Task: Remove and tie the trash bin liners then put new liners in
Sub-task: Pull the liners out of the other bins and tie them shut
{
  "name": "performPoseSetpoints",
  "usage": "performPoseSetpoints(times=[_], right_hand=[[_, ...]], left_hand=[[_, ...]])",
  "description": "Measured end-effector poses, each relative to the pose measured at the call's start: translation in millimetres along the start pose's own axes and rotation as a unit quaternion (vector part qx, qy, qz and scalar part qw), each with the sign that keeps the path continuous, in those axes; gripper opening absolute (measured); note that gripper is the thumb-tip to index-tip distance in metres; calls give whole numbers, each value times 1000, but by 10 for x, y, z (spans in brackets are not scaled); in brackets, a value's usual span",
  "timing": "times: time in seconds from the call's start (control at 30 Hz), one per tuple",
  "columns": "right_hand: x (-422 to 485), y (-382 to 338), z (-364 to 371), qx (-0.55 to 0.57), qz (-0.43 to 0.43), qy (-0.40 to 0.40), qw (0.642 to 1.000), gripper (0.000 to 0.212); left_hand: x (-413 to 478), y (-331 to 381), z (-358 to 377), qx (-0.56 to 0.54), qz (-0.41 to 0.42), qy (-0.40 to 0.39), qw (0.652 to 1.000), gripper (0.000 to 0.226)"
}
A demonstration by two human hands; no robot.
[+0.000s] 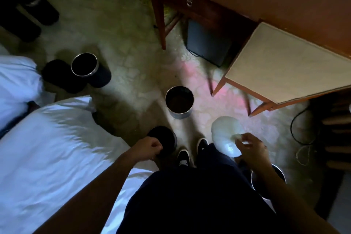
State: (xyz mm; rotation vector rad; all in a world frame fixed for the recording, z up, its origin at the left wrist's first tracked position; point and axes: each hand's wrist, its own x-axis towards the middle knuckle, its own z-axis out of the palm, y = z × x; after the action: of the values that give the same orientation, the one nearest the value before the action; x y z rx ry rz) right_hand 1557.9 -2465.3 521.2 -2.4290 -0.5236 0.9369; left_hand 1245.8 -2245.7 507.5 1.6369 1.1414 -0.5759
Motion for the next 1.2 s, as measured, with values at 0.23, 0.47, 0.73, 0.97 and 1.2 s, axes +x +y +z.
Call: performPoseSetpoints(times=[0.23,0.47,0.73,0.97,1.2], right_hand=[[839,-448,-172,6,-22,-47,999,7],[2090,-1364,-17,-112,-132,-185,967,15],[2662,-3259,617,-135,-306,-349,875,18],[2797,-4594,1354,-177,-409,-390,806,14],[3172,-5414,1815,-240,-394,-328,824,17]], left_hand=[[496,495,-607,-77,-18,45,996,13],[791,627,-1107,-199,-116,124,965,11],[539,544,-1118,-389,-243,224,860,19],[635,249,-1233,-421,-271,232,834,16],[1044,-423,-2222,-433,-254,222,836,19]])
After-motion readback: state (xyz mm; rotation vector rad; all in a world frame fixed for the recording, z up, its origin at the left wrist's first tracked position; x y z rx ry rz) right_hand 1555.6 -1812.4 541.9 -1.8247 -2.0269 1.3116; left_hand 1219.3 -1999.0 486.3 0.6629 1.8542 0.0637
